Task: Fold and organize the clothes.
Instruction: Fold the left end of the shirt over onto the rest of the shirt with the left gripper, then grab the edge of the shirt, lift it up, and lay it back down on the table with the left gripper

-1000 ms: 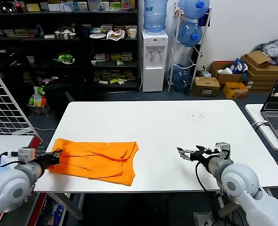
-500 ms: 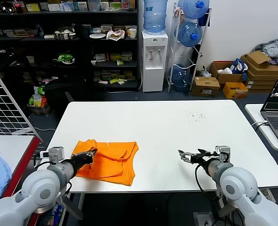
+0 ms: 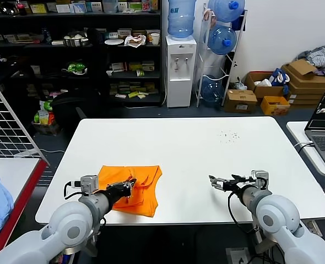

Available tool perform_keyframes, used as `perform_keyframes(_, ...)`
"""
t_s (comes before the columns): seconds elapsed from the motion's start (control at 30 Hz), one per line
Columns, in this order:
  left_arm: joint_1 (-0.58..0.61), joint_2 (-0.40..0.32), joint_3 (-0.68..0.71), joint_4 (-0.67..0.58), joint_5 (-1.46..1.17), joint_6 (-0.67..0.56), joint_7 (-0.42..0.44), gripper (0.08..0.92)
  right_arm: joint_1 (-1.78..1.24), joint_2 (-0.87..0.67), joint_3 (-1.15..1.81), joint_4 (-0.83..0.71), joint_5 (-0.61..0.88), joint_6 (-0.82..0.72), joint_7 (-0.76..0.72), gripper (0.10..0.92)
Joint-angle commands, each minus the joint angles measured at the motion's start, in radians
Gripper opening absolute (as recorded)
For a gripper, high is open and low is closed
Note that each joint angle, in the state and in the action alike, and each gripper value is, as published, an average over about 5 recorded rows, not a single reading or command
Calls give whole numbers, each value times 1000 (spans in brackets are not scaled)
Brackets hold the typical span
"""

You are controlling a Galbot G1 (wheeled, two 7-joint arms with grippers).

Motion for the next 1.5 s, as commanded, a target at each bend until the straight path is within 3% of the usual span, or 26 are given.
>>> perform_keyframes(0.03,-72,-54,82,47,4,2,-19,112,-2,1,2,2,0,0,5,921)
perform_keyframes(0.27,-88,-82,86,60,-7,4,-10,148,-3,-2,4,-4,0,1,3,921)
perform_keyframes(0.47,-87,-83,65,44,-38,3,-24,316,8,-2,-2,-11,3,1,2,921)
perform_keyframes(0.63,-26,-16,-41,28,-40,9,13,463,13,-2,-8,-18,2,3,-5,921)
perform_keyframes(0.8,55,140,-195,93,27,15,175,602,16,1,-13,-21,0,6,-13,921)
perform_keyframes(0.97,74,292,-211,245,143,-41,477,749,20,14,-22,-25,-6,7,-17,921)
perform_keyframes(1.03,70,301,-199,303,167,-55,569,810,19,19,-22,-25,-8,6,-17,921)
perform_keyframes(1.13,58,282,-176,364,184,-55,633,883,13,19,-17,-21,-9,7,-17,921)
perform_keyframes(1.5,47,244,-109,431,215,-17,676,921,-5,12,-1,-18,-8,7,-18,921)
